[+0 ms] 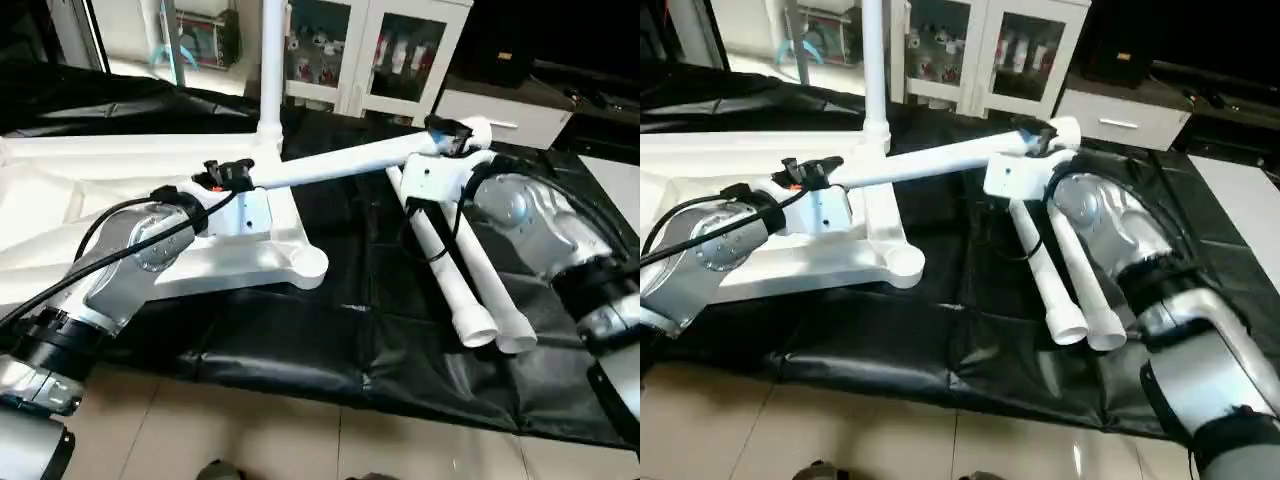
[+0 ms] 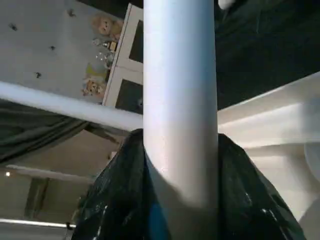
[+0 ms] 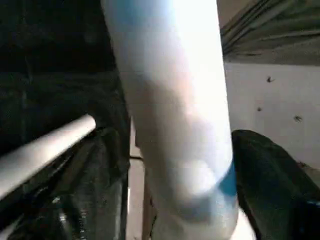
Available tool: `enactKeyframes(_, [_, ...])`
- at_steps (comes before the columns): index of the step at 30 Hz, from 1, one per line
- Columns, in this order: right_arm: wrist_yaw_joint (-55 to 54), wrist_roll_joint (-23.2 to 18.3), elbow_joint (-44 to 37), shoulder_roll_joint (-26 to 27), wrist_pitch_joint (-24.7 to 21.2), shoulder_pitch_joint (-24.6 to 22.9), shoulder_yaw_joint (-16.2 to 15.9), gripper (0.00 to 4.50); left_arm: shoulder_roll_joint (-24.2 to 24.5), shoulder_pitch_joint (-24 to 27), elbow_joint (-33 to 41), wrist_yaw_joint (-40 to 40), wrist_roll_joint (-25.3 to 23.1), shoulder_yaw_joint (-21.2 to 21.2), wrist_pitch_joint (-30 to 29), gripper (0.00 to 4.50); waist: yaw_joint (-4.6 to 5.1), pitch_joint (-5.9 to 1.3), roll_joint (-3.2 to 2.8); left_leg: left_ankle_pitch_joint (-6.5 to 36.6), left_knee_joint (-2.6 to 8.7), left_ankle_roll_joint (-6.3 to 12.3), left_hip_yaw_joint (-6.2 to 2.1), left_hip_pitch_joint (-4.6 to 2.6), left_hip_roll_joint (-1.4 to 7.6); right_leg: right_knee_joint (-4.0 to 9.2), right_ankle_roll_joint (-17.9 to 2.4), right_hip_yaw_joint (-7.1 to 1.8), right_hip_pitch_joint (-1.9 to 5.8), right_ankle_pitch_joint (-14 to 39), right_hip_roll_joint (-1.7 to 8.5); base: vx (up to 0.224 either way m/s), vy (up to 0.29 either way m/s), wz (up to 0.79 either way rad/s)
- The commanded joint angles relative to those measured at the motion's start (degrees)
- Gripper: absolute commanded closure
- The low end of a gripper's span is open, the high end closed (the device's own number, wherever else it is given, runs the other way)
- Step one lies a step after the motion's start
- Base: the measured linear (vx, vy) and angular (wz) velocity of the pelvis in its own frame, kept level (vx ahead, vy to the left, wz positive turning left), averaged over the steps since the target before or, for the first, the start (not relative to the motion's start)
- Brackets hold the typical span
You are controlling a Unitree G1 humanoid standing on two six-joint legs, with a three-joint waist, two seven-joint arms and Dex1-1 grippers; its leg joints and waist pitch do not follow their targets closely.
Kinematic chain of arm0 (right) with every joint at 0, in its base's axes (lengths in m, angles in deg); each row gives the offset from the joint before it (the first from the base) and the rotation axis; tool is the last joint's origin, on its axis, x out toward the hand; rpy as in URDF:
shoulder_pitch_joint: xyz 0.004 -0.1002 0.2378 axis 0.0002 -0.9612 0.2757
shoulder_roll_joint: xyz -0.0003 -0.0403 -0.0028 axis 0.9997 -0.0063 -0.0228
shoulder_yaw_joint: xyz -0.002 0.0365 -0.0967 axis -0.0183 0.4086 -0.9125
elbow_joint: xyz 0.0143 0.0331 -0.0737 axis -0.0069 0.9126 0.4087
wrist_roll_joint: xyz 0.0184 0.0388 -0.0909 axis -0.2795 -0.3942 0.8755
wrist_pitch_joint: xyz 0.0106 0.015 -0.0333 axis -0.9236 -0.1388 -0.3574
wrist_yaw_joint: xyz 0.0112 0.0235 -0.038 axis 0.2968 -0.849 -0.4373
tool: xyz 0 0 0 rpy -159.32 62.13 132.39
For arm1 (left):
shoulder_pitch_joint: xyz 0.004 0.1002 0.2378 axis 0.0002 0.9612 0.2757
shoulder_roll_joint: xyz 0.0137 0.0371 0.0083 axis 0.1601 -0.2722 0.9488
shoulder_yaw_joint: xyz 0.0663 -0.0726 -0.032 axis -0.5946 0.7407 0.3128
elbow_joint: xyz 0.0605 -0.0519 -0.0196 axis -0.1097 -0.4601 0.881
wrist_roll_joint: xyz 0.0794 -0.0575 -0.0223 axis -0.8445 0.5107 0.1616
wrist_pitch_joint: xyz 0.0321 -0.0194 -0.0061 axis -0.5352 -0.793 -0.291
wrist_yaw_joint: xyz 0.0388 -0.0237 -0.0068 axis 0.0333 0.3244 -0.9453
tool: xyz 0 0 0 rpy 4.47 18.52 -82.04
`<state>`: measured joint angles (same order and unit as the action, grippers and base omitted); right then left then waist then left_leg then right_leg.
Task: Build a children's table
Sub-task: Pick table leg
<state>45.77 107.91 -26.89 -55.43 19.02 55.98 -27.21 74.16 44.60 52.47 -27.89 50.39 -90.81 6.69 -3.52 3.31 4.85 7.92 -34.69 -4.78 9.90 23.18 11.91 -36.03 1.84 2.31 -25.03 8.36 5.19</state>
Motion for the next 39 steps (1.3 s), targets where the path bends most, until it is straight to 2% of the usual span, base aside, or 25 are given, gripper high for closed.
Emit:
enactKeyframes(1, [-0.97, 2.2, 3.01, 0.13, 0.9, 1.69, -1.26, 1.13, -0.68, -1.98, 0.13, -0.54, -0.26, -0.1, 1.04, 3.02, 0.31, -4.3, -0.69, 25.76, 3.51, -3.34, -0.03, -1.54, 0.16, 4.35, -8.85, -0.93, 1.92, 20.68, 1.17, 0.0, 0.0, 0.0])
enactKeyframes(3, [-1.5, 2.73, 4.14, 0.34, 1.38, 2.19, -1.54, 1.24, -0.82, -2.04, -0.07, -0.44, -0.34, -0.01, 1.4, 3.02, 0.39, -4.29, -0.66, 25.82, 3.48, -3.3, -0.05, -1.49, 0.17, 4.31, -8.94, -0.95, 1.93, 20.66, 1.25, 0.0, 0.0, 0.0])
enactKeyframes(4, [-1.63, 2.96, 4.53, 0.37, 1.54, 2.37, -1.77, 1.32, -0.84, -2.05, -0.07, -0.5, -0.43, 0.0, 1.52, 3.02, 0.43, -4.38, -0.4, 25.29, 3.41, -3.07, 0.01, -1.46, 0.17, 4.23, -8.9, -0.98, 1.99, 20.26, 1.25, 0.0, 0.0, 0.0])
enactKeyframes(5, [-1.83, 3.36, 5.22, 0.47, 1.92, 2.66, -2.02, 1.38, -0.83, -2.05, -0.06, -0.57, -0.49, 0.04, 1.67, 3.02, 0.39, -4.35, -0.47, 25.1, 3.41, -3.03, -0.01, -1.43, 0.19, 4.17, -8.99, -0.98, 1.97, 20.15, 1.26, 0.0, 0.0, 0.0])
enactKeyframes(6, [-1.9, 3.64, 5.97, 0.57, 2.29, 2.93, -2.18, 1.56, -0.83, -2.08, -0.05, -0.52, -0.38, 0.13, 1.64, 3.02, 0.43, -4.35, -0.3, 24.82, 3.4, -2.86, 0.05, -1.43, 0.22, 4.19, -9.12, -0.98, 1.96, 19.8, 1.23, 0.0, 0.0, 0.0])
enactKeyframes(9, [-1.36, 3.86, 7.95, 0.96, 3.01, 3.65, -2.44, 1.67, -0.65, -2.17, -0.09, -0.61, -0.48, 0.6, 1.76, 3.02, 0.42, -4.42, -0.34, 24.19, 3.33, -2.63, 0.08, -1.47, 0.26, 4.01, -9.54, -0.99, 1.94, 18.81, 1.24, 0.0, 0.0, 0.0])
enactKeyframes(17, [-1.22, 4.16, 10.89, 1.7, 4.37, 4.87, -2.34, 2.38, -0.99, -2.04, -0.46, -2.29, -0.95, 1.73, 2.08, 3.02, 0.33, -4.34, -0.43, 24.68, 3.39, -2.69, 0.08, -1.47, 0.32, 3.99, -9.59, -1.03, 1.83, 18.76, 1.24, 0.0, 0.0, 0.0])
enactKeyframes(18, [-1.26, 4.36, 11.21, 1.77, 4.65, 4.99, -2.26, 2.42, -1.32, -1.88, -0.63, -1.03, 0.44, 2.01, 2.25, 3.02, 0.3, -4.36, -0.37, 24.59, 3.37, -2.74, 0.07, -1.42, 0.32, 3.95, -9.59, -1.01, 1.89, 18.67, 1.25, 0.0, 0.0, 0.0])
enactKeyframes(19, [-1.21, 4.39, 11.5, 1.81, 4.89, 5.08, -2.13, 2.48, -1.54, -1.8, -0.67, -0.69, 0.98, 2.23, 2.32, 2.46, 0.33, -4.32, -0.34, 24.67, 3.35, -2.73, 0.1, -1.43, 0.3, 3.99, -9.62, -1.03, 1.82, 18.99, 1.26, 0.0, 0.0, 0.0])
enactKeyframes(23, [-0.87, 3.9, 13.03, 1.72, 5.9, 5.61, -2.01, 2.53, -2.32, -1.66, -1.07, 0.11, 3.77, 3.84, 2.38, 2.29, 0.31, -4.4, -0.39, 24.67, 3.35, -2.88, 0.07, -1.42, 0.3, 3.9, -9.91, -1.0, 1.9, 18.31, 1.33, 0.0, 0.0, 0.0])
enactKeyframes(26, [-0.4, 3.62, 13.66, 1.63, 6.03, 5.77, -1.8, 2.56, -2.17, -1.78, -1.25, 0.22, 4.03, 4.05, 2.74, 2.18, 0.4, -4.39, -0.26, 24.8, 3.31, -2.56, 0.12, -1.42, 0.3, 3.92, -9.68, -1.0, 1.87, 18.44, 1.25, 0.0, 0.0, 0.0])
enactKeyframes(31, [-0.25, 4.17, 15.24, 1.62, 5.89, 6.21, -1.47, 2.59, -2.18, -1.74, -1.49, 0.08, 4.29, 4.53, 3.87, 1.6, 0.37, -4.4, -0.24, 24.67, 3.3, -2.51, 0.12, -1.38, 0.33, 3.94, -9.57, -1.01, 1.87, 18.66, 1.28, 0.0, 0.0, 0.0])
enactKeyframes(39, [0.47, 4.48, 18.57, 0.92, 4.27, 6.61, -2.09, 2.59, -0.95, -2.24, -1.56, -0.3, 4.17, 4.59, 7.21, 1.0, 0.31, -4.37, -0.11, 24.53, 3.32, -2.43, 0.11, -1.27, 0.37, 3.91, -9.57, -1.01, 1.85, 18.91, 1.37, 0.0, 0.0, 0.0])
